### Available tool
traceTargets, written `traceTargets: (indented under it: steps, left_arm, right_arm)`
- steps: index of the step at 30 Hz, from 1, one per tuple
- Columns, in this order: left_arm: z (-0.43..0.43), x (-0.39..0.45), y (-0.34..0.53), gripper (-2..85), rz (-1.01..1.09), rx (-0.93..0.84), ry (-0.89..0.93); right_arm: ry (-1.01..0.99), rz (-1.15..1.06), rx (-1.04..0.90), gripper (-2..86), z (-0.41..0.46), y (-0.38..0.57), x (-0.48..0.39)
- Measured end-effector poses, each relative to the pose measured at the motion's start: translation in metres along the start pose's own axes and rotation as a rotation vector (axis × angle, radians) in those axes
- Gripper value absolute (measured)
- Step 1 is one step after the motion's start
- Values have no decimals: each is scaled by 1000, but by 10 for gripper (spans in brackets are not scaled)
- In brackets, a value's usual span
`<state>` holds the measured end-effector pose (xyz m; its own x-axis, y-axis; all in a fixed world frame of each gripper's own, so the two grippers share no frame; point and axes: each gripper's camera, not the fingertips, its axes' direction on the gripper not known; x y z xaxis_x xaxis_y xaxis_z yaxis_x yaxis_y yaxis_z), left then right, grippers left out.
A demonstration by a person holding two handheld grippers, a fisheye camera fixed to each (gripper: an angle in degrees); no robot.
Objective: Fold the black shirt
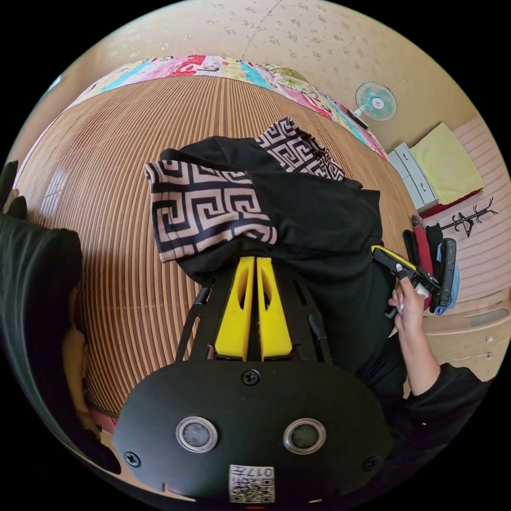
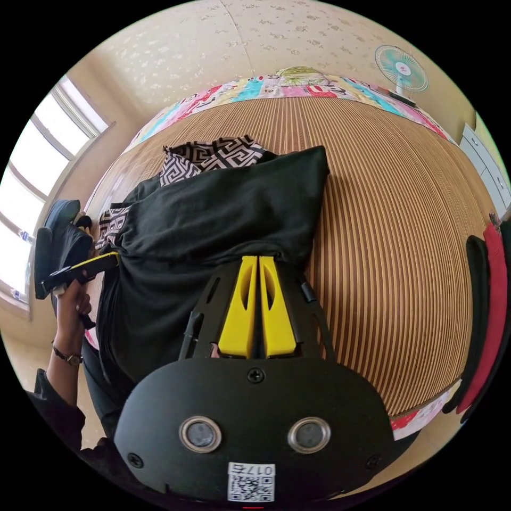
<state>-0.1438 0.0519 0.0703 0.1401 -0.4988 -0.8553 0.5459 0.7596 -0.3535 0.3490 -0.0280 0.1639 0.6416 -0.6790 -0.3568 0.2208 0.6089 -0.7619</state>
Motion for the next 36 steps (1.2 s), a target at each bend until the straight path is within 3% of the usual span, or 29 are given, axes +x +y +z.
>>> traceTargets:
  steps: [8, 11, 15, 28, 32, 36]
  left_arm:
    - [8, 10, -32, -10, 47, 123, -88]
    - [9, -5, -43, -10, -3, 158, -10]
    - [11, -21, -54, -10, -31, 174, 77]
    - [-6, 8, -57, -9, 14, 151, 20]
    - [-58, 42, -18, -4, 177, 197, 16]
    - [-104, 34, 50, 44, 128, 218, 89]
  right_arm:
    - [-88, 29, 21, 3, 12, -45, 21]
    - [-116, 43, 41, 2, 16, -58, 27]
    - [-63, 18, 59, 2, 18, -67, 17]
    - [-22, 6, 76, 3, 9, -62, -3]
    - [-61, 18, 83, 2, 6, -60, -2]
    - [-131, 42, 82, 2, 3, -61, 4]
